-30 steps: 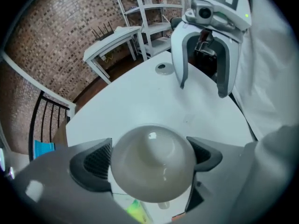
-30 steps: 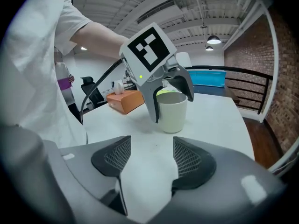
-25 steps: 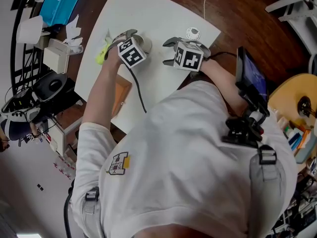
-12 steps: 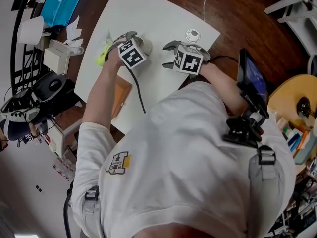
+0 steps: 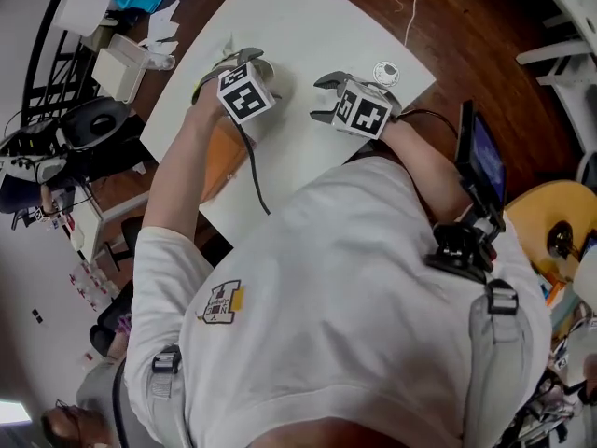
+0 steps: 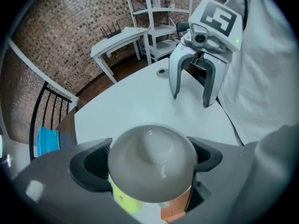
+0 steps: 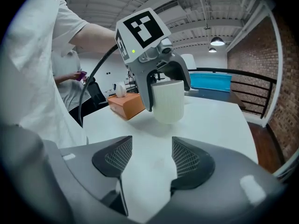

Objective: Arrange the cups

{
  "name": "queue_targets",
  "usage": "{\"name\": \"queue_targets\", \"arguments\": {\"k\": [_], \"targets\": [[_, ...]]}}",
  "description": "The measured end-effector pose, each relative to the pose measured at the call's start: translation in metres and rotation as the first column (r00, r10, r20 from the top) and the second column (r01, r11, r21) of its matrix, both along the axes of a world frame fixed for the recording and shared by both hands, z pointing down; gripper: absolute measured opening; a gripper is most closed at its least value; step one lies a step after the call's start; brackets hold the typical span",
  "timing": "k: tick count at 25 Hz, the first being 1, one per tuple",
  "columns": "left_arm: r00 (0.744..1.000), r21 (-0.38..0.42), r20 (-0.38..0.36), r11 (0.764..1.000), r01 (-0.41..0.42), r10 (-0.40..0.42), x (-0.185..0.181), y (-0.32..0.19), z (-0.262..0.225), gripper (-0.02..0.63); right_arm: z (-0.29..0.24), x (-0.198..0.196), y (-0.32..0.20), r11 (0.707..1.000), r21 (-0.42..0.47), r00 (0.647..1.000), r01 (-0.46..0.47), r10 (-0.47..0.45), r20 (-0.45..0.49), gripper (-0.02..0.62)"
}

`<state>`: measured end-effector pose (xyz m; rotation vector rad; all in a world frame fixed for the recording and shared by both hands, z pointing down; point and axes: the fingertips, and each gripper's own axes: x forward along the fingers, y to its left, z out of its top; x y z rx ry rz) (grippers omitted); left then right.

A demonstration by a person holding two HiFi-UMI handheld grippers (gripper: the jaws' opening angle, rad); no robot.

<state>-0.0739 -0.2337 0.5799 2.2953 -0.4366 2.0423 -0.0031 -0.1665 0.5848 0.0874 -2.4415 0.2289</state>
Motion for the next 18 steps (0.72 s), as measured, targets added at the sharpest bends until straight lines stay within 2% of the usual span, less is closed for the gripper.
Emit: {"name": "queue_targets", "arguments": {"k": [4, 10, 15, 18], "targets": [[0.999, 0.030, 0.019, 0.999, 0.046, -0.046, -0.022, 0.007, -0.030, 0.499, -0.012, -0.010, 0.001, 0.998, 0.031, 0.998, 0.056, -0.057, 0.020, 0.253], [0.986, 0.039, 0.056, 0.987, 0.154, -0.156, -0.081, 0.036, -0.059, 0.499, -0.021, -0.034, 0.021, 0.991, 0.037, 0.992, 0.125, -0.127, 0.030, 0.253], [0.966, 0.027, 0.084, 0.970, 0.242, -0.243, -0.116, 0.065, -0.058, 0.499, -0.018, -0.042, 0.039, 0.983, 0.032, 0.983, 0.179, -0.180, 0.039, 0.253], [0.962, 0.006, 0.100, 0.967, 0.256, -0.255, -0.138, 0.082, -0.048, 0.499, -0.016, -0.050, 0.048, 0.978, 0.037, 0.978, 0.205, -0.206, 0.037, 0.253]]}}
